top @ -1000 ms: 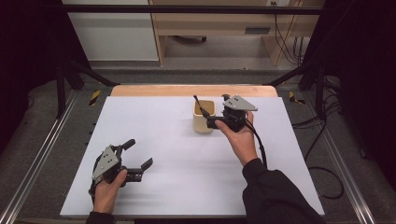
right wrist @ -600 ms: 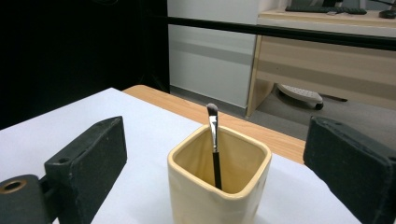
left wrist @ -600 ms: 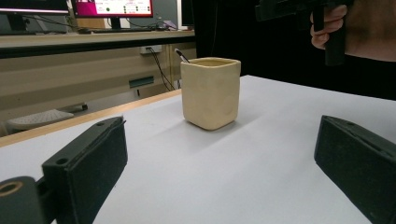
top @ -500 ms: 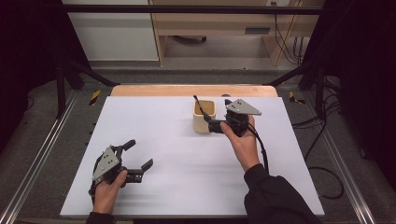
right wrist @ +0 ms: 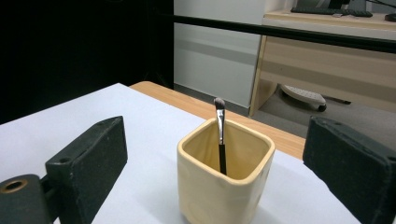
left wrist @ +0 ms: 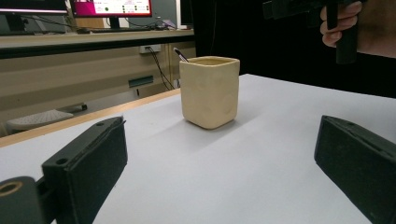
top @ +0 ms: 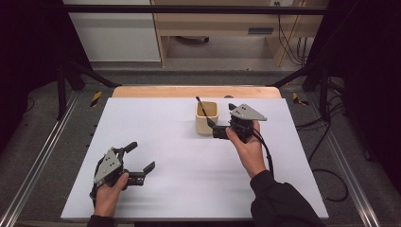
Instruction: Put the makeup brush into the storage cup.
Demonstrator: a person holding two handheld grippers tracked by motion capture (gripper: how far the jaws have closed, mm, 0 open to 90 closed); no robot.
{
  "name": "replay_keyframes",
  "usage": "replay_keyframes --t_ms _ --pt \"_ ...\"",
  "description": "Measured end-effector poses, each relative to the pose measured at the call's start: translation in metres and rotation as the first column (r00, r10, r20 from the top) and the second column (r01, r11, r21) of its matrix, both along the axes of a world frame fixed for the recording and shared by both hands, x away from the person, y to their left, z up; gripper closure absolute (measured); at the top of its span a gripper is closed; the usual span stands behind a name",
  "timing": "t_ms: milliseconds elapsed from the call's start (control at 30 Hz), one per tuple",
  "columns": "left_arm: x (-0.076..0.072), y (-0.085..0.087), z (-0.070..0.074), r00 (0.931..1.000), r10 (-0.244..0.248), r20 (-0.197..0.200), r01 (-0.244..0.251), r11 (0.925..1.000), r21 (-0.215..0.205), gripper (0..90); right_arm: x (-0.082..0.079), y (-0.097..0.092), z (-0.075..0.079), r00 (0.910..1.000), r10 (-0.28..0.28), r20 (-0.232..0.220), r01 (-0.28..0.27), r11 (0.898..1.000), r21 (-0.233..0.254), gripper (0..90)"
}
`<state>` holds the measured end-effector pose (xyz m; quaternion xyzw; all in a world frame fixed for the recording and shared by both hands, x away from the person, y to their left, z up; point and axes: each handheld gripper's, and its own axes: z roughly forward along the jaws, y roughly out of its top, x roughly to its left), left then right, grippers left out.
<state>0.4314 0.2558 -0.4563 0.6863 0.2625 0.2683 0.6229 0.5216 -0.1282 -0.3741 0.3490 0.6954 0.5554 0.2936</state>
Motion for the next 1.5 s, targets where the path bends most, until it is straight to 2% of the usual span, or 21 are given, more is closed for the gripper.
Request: replay_keyframes --t_ms 467,600,833,1033,1500 --pt "0.000 0.000 0.000 1.0000 0.001 0.002 -0.001 1.0000 0.006 2.3 -0.007 -0.012 -0.006 0.9999 0.007 -0.016 -0.007 1.000 -0.005 6.4" --pt "0.000 0.000 0.000 1.0000 0.000 0.001 0.000 1.0000 0.008 2.3 -0.010 -0.013 -0.007 1.0000 0.007 0.001 -0.007 1.000 -0.016 6.4" --pt "0.000 0.000 0.000 1.0000 0.000 0.006 0.000 0.9999 0.012 2.3 -0.016 -0.016 -0.008 0.9999 0.015 0.003 -0.015 1.000 -0.022 6.2" --pt "0.000 -0.001 0.000 1.0000 0.001 0.006 -0.001 0.9999 0.016 2.3 -0.021 -0.020 -0.012 0.9996 0.018 0.019 -0.017 0.998 -0.056 4.9" --pt "0.000 0.000 0.000 1.0000 0.003 0.008 -0.003 0.9999 0.013 2.3 -0.030 -0.035 -0.020 0.9995 0.002 0.031 0.000 0.999 -0.044 3.6"
